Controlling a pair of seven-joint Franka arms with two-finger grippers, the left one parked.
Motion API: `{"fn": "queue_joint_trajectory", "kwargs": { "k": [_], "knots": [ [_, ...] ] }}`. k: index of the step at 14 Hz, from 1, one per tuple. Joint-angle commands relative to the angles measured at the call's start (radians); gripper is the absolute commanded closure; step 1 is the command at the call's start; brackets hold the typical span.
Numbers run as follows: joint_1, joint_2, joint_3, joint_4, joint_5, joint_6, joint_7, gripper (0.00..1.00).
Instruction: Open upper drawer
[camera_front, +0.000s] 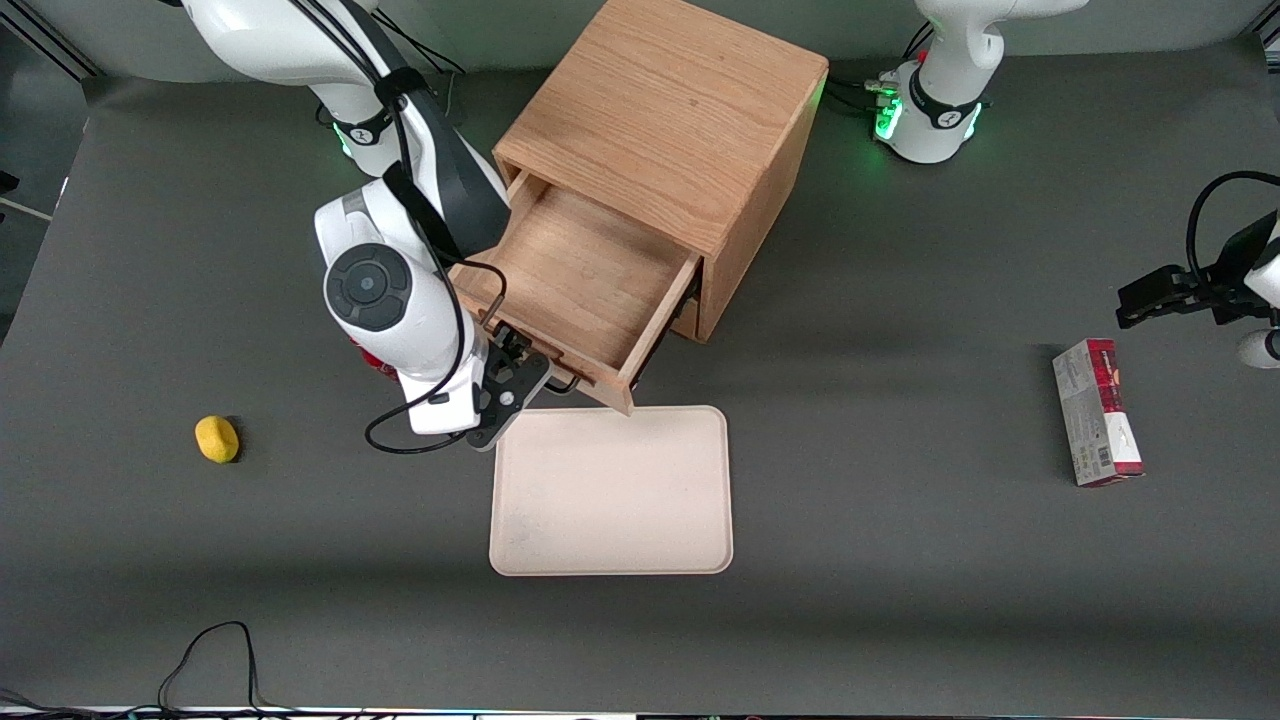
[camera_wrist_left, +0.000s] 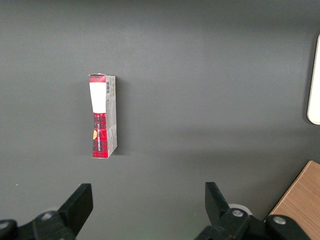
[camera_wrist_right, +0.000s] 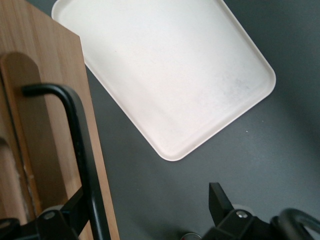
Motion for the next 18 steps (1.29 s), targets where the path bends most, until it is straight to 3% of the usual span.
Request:
{"fn": "queue_joint_trajectory", "kwargs": {
  "k": [1,10,16,18],
  "knots": [
    [-0.016,0.039,0.003,0.065,-0.012,-0.016,-0.042,0.0],
    [-0.033,0.04,0.003,0.106,-0.012,-0.028,-0.03,0.0],
    [-0.063,0.017,-0.005,0.306,-0.01,-0.236,-0.01,0.0],
    [-0.063,-0.038,-0.005,0.314,-0.012,-0.278,0.073,0.0]
  ]
}}
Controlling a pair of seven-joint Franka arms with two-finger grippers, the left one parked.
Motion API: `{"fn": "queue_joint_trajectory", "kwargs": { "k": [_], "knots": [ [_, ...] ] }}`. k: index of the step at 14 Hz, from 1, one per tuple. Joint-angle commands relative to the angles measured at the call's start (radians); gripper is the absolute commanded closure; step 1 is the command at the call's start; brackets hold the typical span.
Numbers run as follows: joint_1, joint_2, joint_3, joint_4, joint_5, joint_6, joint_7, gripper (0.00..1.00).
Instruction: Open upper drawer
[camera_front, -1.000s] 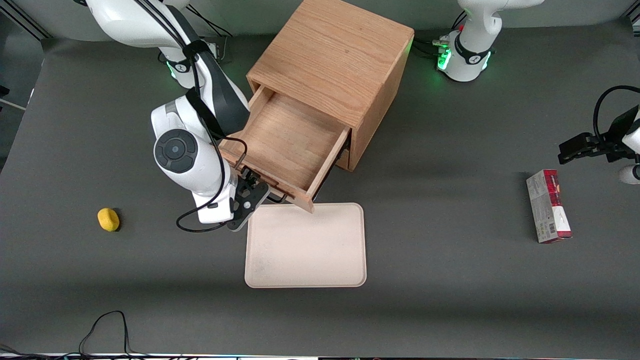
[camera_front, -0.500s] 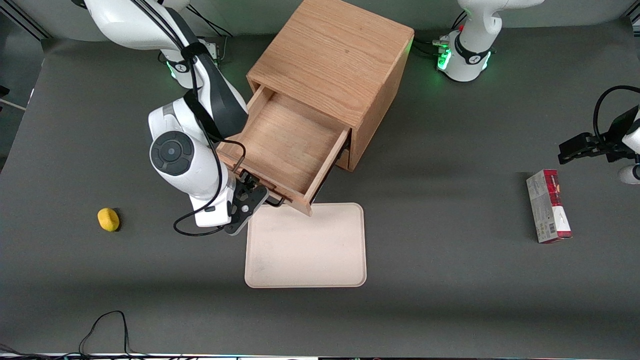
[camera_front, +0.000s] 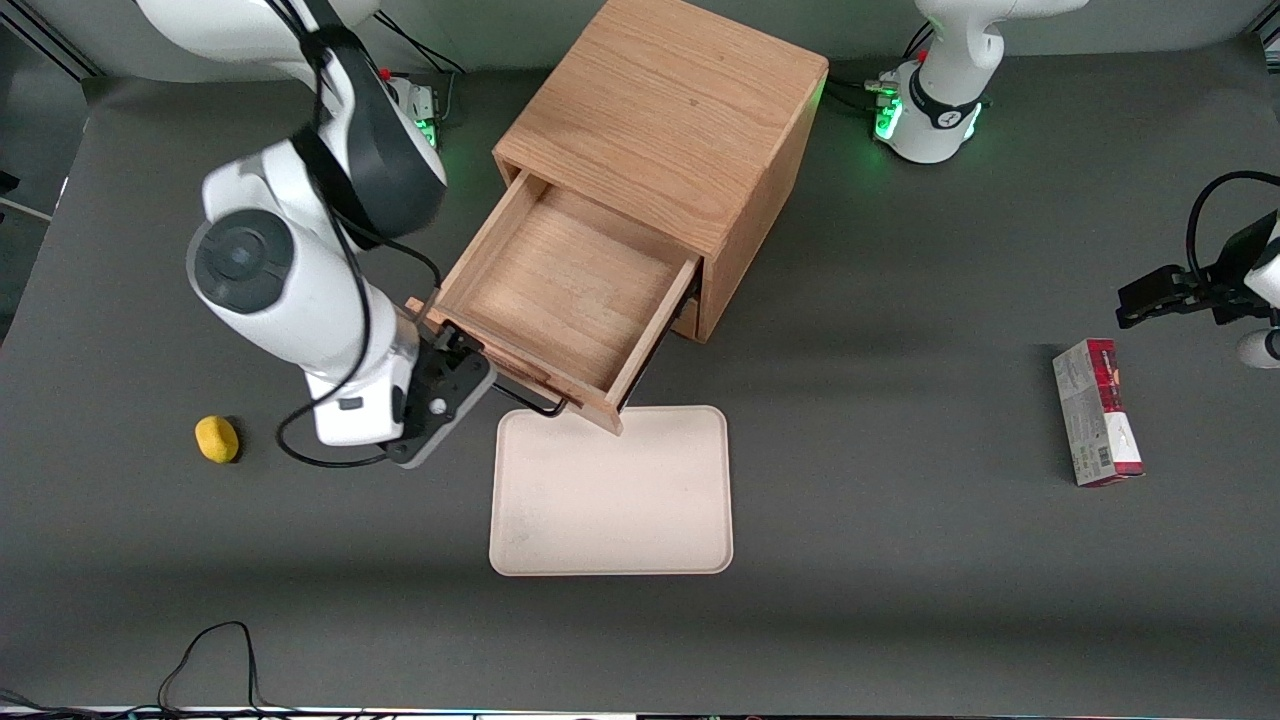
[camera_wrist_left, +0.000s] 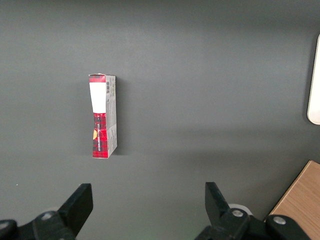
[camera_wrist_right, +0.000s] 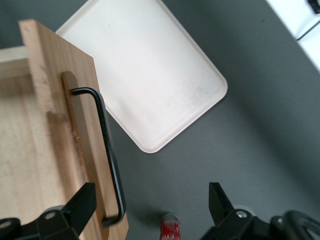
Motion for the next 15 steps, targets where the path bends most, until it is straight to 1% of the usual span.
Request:
{"fn": "queue_joint_trajectory", "kwargs": {
  "k": [1,2,3,4,8,10,12,14,15],
  "knots": [
    [-0.003,-0.064,0.0,0.026,-0.012,-0.083,0.129,0.0],
    [-0.003,-0.09,-0.014,0.019,-0.013,-0.116,0.189,0.0],
    [0.0,-0.11,-0.05,0.017,-0.013,-0.142,0.244,0.0],
    [0.002,-0.133,-0.078,0.011,-0.012,-0.172,0.261,0.0],
    [0.003,-0.226,-0.198,-0.061,-0.006,-0.183,0.266,0.0],
    [0.003,-0.263,-0.27,-0.116,0.008,-0.182,0.266,0.0],
    [0.003,-0.285,-0.325,-0.139,0.014,-0.183,0.316,0.0],
    [0.002,-0.317,-0.33,-0.173,0.013,-0.18,0.431,0.0],
    [-0.027,-0.34,-0.316,-0.193,0.011,-0.174,0.453,0.0]
  ]
}}
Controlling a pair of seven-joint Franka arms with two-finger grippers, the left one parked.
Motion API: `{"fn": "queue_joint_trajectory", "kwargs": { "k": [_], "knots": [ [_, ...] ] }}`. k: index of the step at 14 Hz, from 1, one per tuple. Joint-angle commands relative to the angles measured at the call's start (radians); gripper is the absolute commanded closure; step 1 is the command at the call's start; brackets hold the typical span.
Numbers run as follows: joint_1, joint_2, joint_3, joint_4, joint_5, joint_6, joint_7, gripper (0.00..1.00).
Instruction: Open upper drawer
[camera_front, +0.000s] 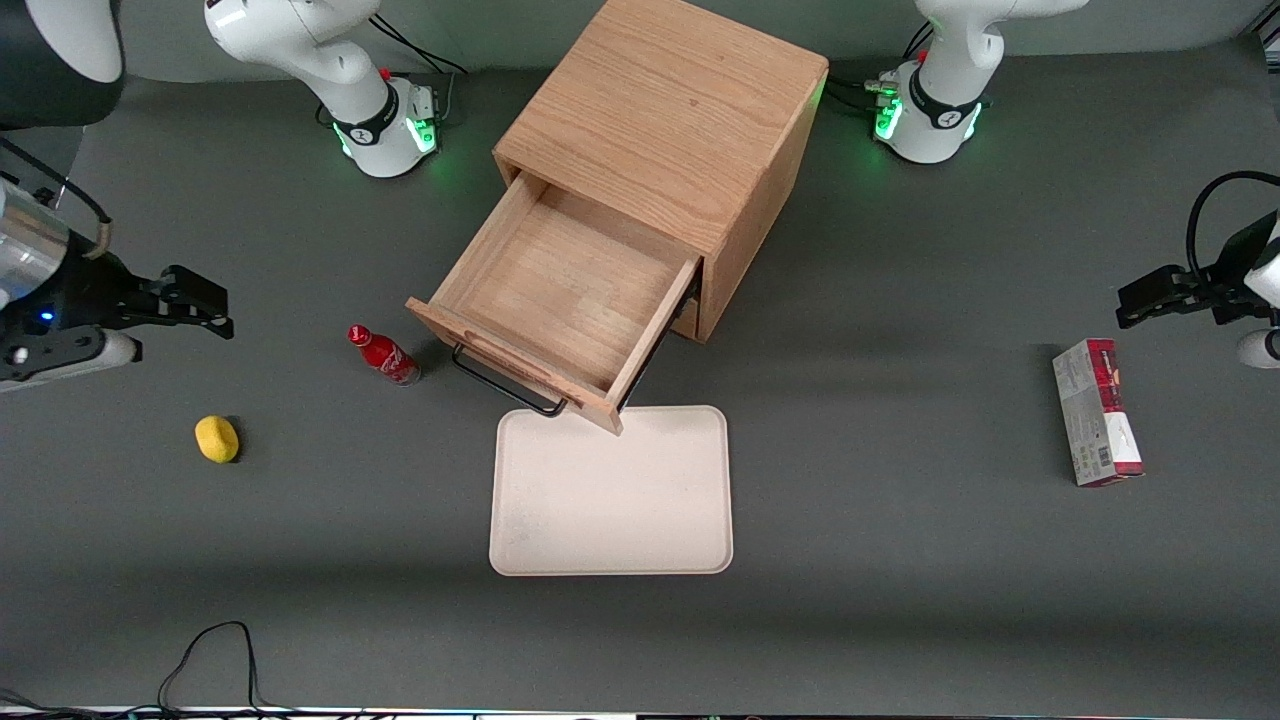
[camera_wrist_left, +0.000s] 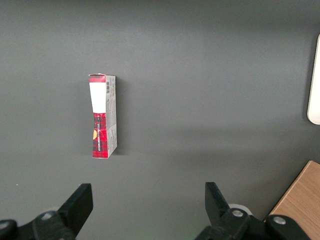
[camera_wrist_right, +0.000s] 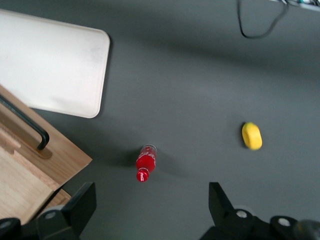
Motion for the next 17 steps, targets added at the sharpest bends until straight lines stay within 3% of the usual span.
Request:
{"fn": "queue_joint_trajectory", "kwargs": {
  "k": [1,3,6,9,11,17],
  "knots": [
    [-0.075,-0.084,0.065,-0.089,0.006,0.022,0.11,0.0],
    [-0.249,-0.124,0.238,-0.123,-0.008,0.048,0.151,0.0],
    [-0.388,-0.189,0.343,-0.207,-0.009,0.073,0.156,0.0],
    [-0.437,-0.22,0.392,-0.264,-0.031,0.133,0.158,0.0],
    [-0.437,-0.213,0.394,-0.261,-0.067,0.133,0.159,0.0],
    [-0.431,-0.171,0.392,-0.247,-0.083,0.146,0.159,0.0]
  ]
}}
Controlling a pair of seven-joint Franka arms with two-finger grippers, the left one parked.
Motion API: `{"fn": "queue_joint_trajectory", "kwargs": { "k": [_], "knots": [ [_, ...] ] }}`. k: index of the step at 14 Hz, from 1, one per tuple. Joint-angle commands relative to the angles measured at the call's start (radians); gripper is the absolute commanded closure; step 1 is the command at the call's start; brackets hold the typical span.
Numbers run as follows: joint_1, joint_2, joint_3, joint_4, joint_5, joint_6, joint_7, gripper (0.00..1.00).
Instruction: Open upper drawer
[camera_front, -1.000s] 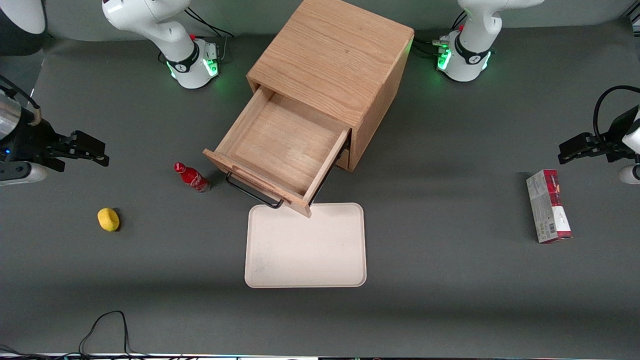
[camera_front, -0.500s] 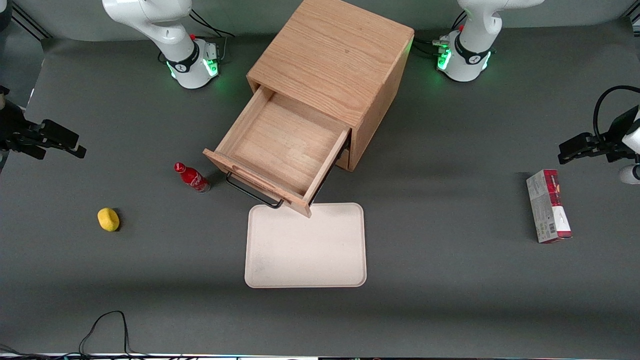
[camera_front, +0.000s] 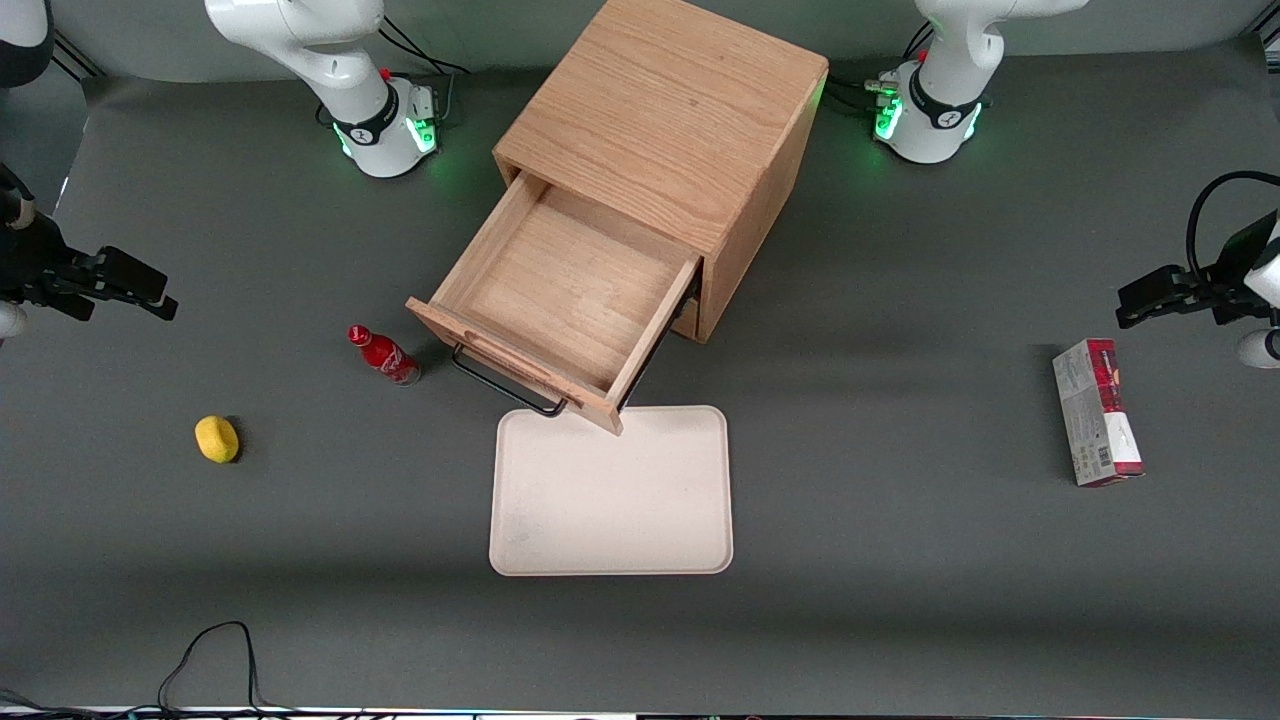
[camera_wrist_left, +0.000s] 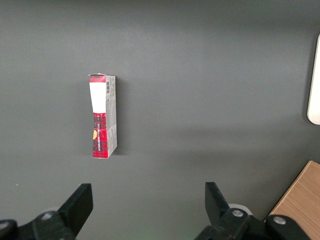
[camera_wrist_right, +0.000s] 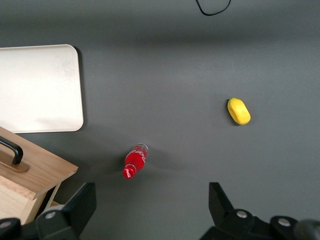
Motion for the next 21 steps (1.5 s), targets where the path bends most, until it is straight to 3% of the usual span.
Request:
{"fn": "queue_joint_trajectory", "kwargs": {
  "k": [1,21],
  "knots": [
    [-0.007,0.017,0.015,0.007,-0.019,0.028,0.026,0.0],
    [0.003,0.05,0.006,0.035,-0.039,0.014,0.026,0.0]
  ]
}}
